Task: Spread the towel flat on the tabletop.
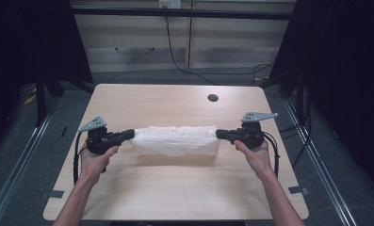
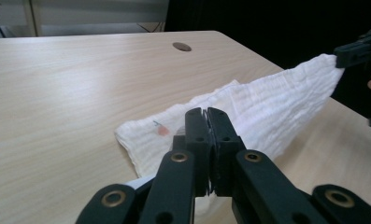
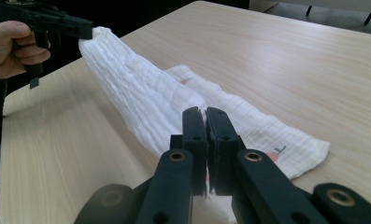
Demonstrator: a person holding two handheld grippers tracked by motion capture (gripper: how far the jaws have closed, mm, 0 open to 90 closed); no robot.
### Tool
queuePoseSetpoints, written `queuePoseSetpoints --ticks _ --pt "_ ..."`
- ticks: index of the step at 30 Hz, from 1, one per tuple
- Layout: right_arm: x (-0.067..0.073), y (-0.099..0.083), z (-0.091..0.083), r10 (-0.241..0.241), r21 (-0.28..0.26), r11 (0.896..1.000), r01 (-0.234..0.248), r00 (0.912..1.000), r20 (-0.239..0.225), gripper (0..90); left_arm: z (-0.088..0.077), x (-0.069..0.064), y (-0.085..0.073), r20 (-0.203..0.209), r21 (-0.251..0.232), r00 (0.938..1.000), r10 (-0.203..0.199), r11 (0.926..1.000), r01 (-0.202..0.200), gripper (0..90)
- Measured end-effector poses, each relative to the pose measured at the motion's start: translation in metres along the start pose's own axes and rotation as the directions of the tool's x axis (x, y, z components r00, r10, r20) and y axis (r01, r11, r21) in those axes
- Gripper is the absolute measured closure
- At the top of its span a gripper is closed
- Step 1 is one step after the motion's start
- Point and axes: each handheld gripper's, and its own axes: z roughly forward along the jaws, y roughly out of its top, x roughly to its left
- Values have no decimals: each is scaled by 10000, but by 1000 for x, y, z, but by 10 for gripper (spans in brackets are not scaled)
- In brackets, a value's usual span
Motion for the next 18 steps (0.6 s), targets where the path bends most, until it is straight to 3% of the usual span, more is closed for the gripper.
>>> queuePoseSetpoints --ticks 2,10,13,18 --pt "2 -5 -1 29 -24 10000 -29 10000 -42 871 -2 -3 -4 31 101 9998 189 9998 -189 883" --pt "14 -23 -6 68 144 9999 -67 9999 -75 867 -8 -11 -12 154 381 9994 302 9988 -308 880" --pt "12 -31 -8 405 -4 9992 -405 9990 -202 866 -8 -14 -20 157 672 9991 382 9970 -392 880" --pt "18 -46 -4 325 419 9986 -318 9993 -176 866 -11 -16 -32 211 918 9993 304 9953 -323 880"
